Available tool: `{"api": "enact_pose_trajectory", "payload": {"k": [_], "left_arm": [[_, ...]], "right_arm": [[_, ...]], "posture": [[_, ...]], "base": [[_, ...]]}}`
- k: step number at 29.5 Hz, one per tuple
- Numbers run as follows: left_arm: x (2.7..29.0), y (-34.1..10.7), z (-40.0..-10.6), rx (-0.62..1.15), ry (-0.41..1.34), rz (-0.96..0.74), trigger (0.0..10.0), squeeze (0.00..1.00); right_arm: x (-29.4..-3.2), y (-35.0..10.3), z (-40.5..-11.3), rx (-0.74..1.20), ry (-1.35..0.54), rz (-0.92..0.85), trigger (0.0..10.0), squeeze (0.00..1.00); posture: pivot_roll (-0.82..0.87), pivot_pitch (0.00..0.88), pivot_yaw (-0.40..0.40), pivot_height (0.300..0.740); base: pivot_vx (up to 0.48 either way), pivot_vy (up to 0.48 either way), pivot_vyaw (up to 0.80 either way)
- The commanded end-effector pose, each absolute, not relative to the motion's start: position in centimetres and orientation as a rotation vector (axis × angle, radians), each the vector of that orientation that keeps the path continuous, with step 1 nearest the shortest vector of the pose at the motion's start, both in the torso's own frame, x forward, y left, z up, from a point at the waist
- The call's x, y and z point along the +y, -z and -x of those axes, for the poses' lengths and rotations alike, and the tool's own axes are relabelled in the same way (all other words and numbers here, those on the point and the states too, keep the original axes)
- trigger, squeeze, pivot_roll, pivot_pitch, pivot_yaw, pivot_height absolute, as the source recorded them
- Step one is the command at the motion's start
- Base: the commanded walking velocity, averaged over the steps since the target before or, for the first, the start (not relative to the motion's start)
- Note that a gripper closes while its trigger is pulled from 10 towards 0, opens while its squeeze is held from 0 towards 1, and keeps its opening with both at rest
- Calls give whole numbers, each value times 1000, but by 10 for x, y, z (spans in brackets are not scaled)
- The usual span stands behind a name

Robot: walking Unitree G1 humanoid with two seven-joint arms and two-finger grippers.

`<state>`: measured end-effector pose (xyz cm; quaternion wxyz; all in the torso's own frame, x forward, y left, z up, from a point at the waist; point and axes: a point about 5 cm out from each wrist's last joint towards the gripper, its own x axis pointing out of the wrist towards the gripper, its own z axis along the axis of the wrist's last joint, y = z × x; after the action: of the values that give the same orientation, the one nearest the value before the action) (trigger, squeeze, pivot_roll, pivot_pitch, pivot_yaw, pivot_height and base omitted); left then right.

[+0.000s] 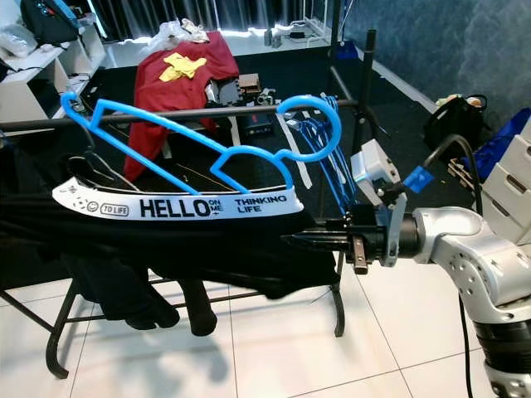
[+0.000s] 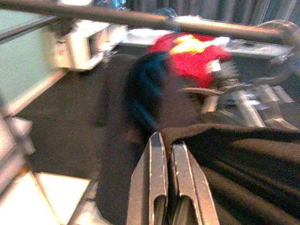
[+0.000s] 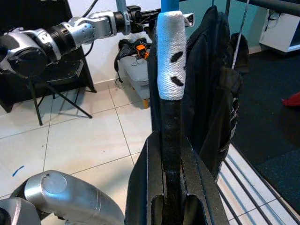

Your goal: Hang hanger

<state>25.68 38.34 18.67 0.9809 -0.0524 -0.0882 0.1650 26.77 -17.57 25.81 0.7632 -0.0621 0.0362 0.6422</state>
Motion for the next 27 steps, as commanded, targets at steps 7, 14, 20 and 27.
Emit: {"api": "enact_pose_trajectory", "payload": {"k": [7,14,20,27], "left_arm": [[246,-185,-261,-197,531,210,10000,0],[194,-178,-249,-121,808,162,10000,271],[180,-176,-242,-84,901,126,10000,1000],[199,-154,-229,172,947,-242,10000,1000]], "right_arm": [[-174,-247,-274,136,-1350,178,0,0],[-186,-222,-279,337,-1276,353,0,0],[-198,-211,-282,463,-1228,478,0,0],[-230,-195,-280,776,-1173,755,0,0]], "posture": [[-113,57,39,740],[-122,57,30,740],[-122,56,29,740],[-116,55,15,740]], "base": [[0,0,0],[0,0,0],[0,0,0],[0,0,0]]}}
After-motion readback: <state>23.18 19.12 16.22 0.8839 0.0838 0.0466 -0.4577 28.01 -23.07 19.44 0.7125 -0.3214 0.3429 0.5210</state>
